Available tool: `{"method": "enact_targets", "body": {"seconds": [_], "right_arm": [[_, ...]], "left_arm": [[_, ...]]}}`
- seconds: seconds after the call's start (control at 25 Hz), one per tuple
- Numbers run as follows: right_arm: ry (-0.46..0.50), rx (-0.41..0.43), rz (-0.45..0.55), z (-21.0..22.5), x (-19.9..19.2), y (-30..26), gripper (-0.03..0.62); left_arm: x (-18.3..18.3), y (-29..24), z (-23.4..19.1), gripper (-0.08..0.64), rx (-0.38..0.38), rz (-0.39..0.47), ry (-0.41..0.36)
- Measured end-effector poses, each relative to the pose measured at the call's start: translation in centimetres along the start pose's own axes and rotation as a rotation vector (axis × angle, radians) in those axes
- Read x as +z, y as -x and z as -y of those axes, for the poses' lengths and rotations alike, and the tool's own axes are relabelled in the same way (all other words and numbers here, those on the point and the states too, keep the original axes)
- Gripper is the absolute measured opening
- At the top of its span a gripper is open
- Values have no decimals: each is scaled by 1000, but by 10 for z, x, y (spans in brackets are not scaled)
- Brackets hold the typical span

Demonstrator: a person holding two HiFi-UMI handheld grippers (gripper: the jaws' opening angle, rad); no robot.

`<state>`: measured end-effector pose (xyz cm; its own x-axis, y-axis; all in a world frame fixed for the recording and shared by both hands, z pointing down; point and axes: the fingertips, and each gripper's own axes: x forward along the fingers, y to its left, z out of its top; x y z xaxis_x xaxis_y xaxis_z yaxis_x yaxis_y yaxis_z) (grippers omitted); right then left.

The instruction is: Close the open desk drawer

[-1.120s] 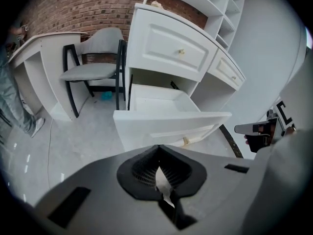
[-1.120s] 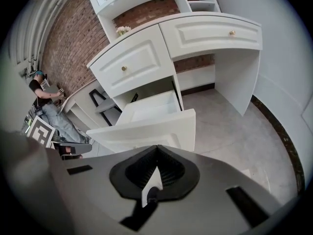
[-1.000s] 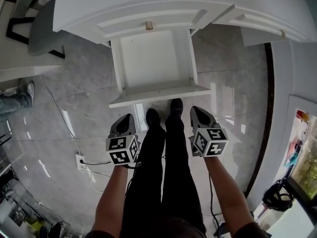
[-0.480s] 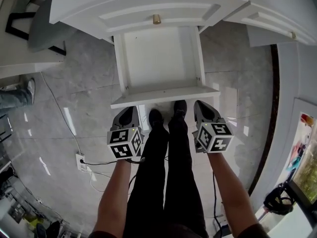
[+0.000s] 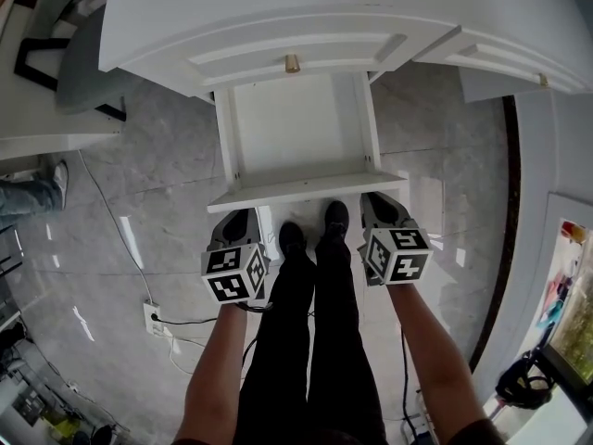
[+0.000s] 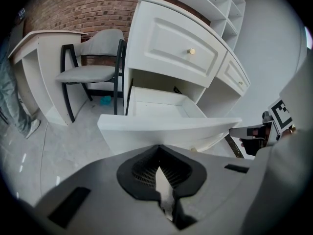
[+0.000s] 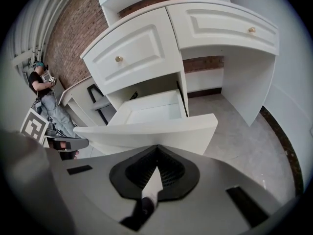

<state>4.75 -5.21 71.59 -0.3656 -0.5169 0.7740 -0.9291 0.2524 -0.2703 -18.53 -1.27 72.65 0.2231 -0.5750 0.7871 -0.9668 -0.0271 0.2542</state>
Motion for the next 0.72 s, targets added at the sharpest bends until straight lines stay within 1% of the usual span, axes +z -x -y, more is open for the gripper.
{"method": "enact_targets", "body": {"seconds": [0.16,0.28,0.44,0.72], "right_arm": [[-7,5,18,2,19,-13,5],[-3,6,36,4,35,-24,5],[21,9,58,5,53,-36,5],[83,11,87,9,82,-56,5]], "left_arm": [[20,-12,-5,9,18,25,27],[35,-22,-9,9,26,46,29],[54,-33,-12,9,42,72,34],[84,-52,-19,9,70,128,87]]}}
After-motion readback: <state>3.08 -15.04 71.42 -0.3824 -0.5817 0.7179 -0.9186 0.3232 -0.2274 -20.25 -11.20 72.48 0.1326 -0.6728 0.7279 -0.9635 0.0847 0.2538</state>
